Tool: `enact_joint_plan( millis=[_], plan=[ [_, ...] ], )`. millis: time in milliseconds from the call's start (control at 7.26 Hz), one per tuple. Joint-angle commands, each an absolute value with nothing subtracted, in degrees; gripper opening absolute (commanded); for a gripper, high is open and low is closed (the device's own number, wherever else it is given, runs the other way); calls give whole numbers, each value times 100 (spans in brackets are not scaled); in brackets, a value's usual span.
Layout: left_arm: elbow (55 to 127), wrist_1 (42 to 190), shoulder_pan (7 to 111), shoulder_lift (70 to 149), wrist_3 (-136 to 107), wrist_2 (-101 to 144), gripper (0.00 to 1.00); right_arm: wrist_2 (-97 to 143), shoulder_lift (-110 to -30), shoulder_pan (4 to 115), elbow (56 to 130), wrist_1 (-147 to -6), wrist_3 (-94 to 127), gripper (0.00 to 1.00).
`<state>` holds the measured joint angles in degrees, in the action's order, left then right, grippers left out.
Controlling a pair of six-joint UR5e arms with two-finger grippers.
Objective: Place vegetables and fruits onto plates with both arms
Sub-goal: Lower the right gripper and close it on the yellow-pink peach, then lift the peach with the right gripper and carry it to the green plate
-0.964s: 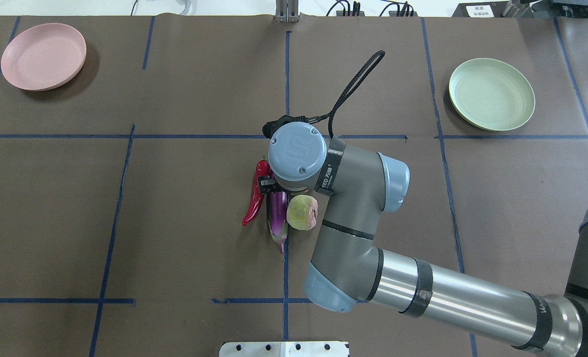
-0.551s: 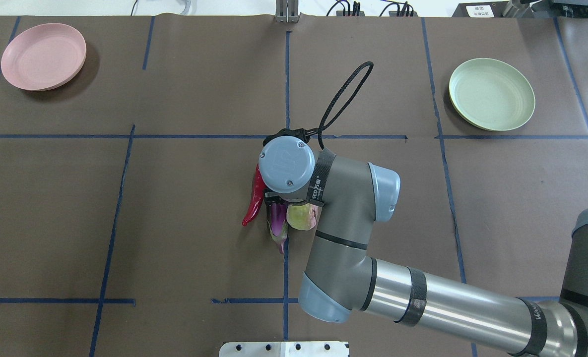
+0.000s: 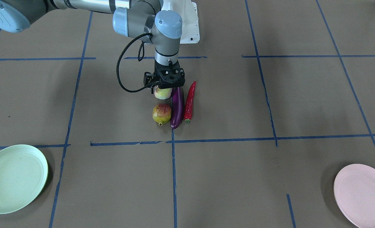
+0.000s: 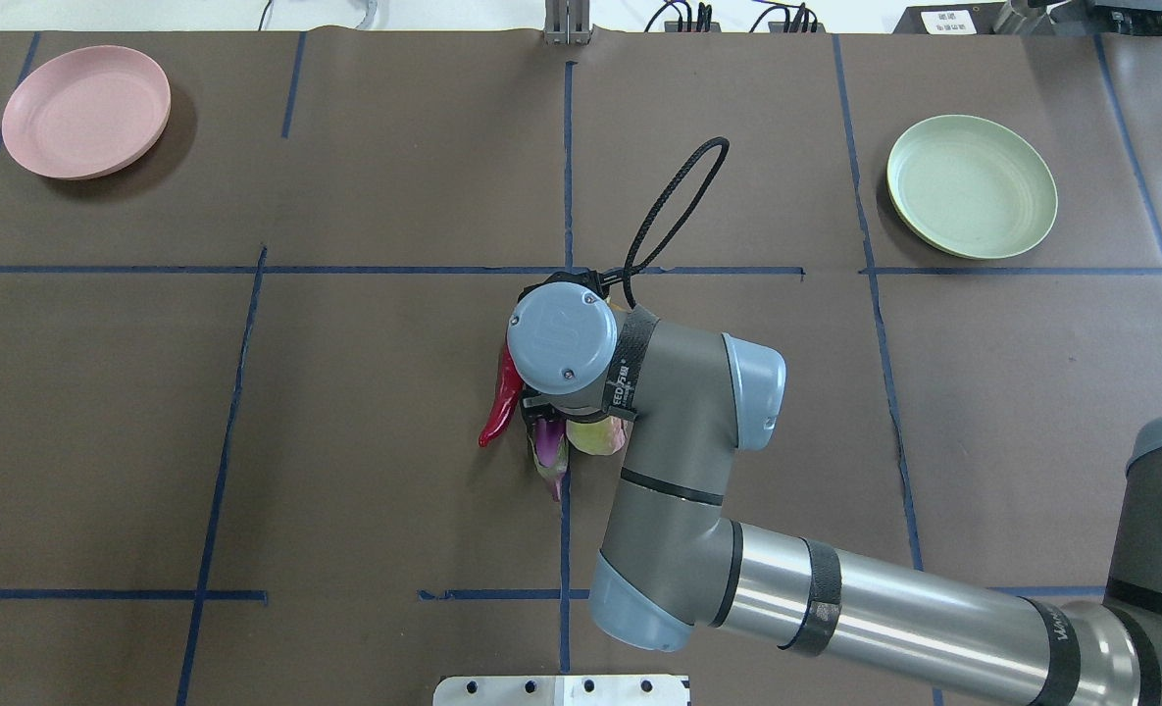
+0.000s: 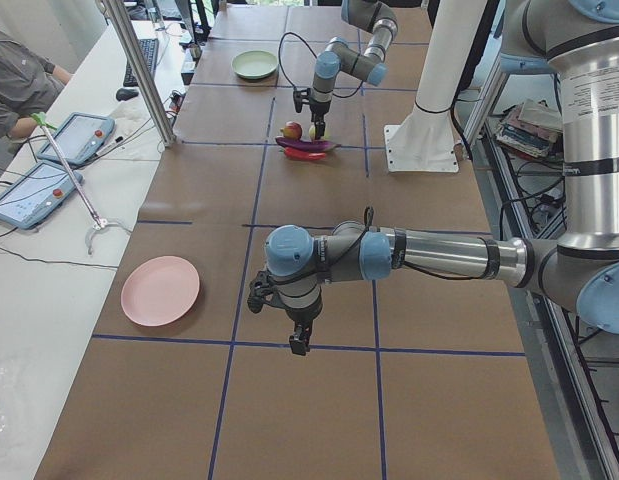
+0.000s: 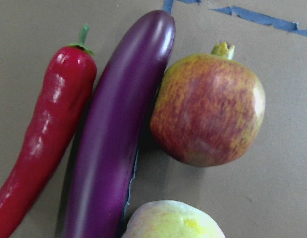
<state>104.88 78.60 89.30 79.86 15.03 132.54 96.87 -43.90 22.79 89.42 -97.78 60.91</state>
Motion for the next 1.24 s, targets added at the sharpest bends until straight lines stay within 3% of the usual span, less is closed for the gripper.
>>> enact_joint_plan(
  millis=[0, 138, 276, 413, 689, 1102],
  plan=[
    [10485, 7866, 8921, 7981, 1503, 13254, 100, 9921, -4377, 2276, 8956, -9826, 6091, 71],
    [10485, 7866, 8921, 7980, 1503, 13254, 100, 10193, -4394, 2302, 8956, -9826, 6091, 44],
    [10485, 7866, 8921, 7989, 1503, 13254, 100, 10204, -4386, 2303, 8973, -9835, 6091, 25],
    [10485, 7866, 8930, 7989, 1503, 13245, 100, 10248, -4360, 2398, 9217, -10044, 6091, 15],
    [10494, 7866, 8921, 7989, 1503, 13254, 100, 10711, -4368, 2958, 9842, -10414, 5952, 14],
    [10503, 7866, 8921, 7980, 1512, 13263, 100, 11624, -4456, 4442, 9713, -10441, 4330, 13]
  ],
)
